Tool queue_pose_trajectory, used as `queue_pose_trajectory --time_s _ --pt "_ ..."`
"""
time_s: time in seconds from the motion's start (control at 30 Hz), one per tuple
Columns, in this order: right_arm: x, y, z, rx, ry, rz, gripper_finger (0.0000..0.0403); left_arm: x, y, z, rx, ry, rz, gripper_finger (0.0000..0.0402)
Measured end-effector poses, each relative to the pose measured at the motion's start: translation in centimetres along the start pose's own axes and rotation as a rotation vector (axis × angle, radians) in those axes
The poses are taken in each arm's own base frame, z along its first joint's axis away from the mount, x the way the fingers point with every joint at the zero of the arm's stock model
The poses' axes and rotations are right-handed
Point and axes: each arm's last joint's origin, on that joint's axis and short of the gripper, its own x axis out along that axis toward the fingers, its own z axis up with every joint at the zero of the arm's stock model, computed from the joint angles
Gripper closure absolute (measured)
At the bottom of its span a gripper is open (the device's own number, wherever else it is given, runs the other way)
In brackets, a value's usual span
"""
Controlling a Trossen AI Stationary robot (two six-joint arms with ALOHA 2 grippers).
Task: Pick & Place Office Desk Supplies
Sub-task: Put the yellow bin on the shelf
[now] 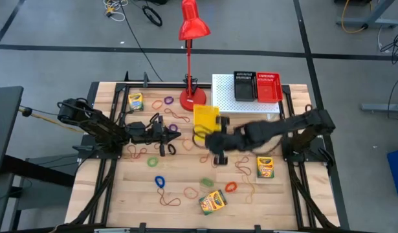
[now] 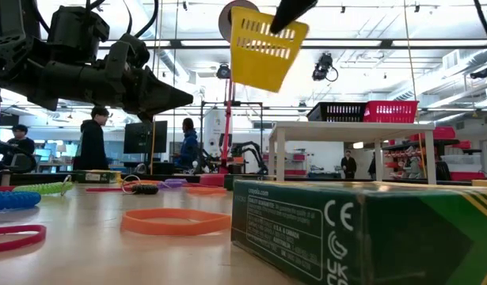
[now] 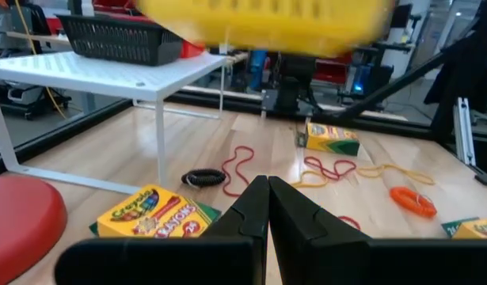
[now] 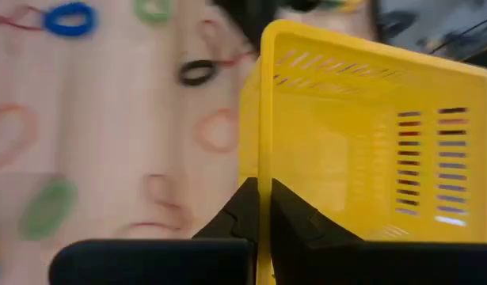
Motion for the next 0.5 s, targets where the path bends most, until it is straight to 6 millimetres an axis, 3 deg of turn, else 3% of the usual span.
queue_pose_trajectory --time_s 0.1,0.3,0.5 --pt "0.8 -3.5 0.1 -0.047 0.020 -0.040 0.0391 0.0 0.0 0.0 0.001 0.004 0.000 0.0387" --pt "3.2 -9.9 -1.8 -0.058 0.137 -0.071 0.0384 0.0 0.0 0.0 0.000 0.002 0.000 0.0387" --pt "4.5 -14.2 -3.5 -0.064 0.189 -0.034 0.0388 0.0 0.0 0.0 0.000 0.003 0.000 0.0387"
